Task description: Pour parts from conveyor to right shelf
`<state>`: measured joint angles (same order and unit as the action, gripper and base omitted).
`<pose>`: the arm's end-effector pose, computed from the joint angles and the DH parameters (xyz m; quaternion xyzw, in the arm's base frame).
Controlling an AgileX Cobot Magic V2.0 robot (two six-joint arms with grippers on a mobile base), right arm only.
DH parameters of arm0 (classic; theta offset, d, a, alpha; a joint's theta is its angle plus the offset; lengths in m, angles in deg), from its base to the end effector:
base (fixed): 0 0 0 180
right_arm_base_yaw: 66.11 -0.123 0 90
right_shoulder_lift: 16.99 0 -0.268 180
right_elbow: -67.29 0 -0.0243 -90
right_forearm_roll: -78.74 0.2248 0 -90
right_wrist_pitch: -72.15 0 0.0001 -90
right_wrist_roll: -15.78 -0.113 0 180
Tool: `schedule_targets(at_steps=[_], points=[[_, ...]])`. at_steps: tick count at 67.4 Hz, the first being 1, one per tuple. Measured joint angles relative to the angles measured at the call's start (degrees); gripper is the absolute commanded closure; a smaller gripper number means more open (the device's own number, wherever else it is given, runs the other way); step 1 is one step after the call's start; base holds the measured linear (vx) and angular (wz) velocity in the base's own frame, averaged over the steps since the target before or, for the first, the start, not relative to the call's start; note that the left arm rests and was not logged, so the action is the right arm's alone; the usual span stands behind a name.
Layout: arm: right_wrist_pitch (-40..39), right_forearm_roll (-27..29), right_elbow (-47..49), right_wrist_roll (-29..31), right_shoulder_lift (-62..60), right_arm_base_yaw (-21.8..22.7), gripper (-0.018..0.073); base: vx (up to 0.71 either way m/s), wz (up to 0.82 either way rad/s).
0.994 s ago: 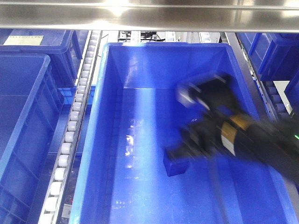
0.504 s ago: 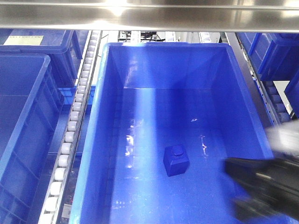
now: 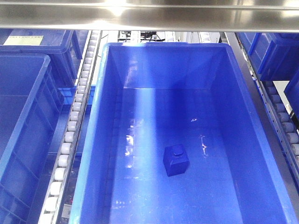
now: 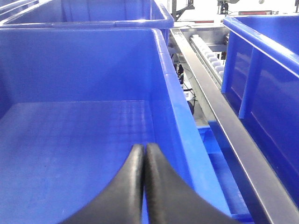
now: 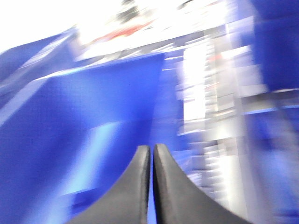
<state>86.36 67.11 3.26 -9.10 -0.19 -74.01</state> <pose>0.0740 0.0046 0.2508 0.0533 0.7339 0.1083 0.6684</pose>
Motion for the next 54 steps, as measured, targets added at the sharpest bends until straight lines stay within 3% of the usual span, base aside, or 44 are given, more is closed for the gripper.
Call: schedule_targets(at_steps=[13,25,54], points=[[-2.0,0.0,-7.8,0.0,-7.8,5.8,0.0562,0.00,0.00],[-6.1,0.0,-14.0,0.0,-9.2,5.8,0.0562,0.00,0.00],[-6.0,-2.1,-14.3,0.0,-9.2,5.8,0.0562,0.00,0.00]])
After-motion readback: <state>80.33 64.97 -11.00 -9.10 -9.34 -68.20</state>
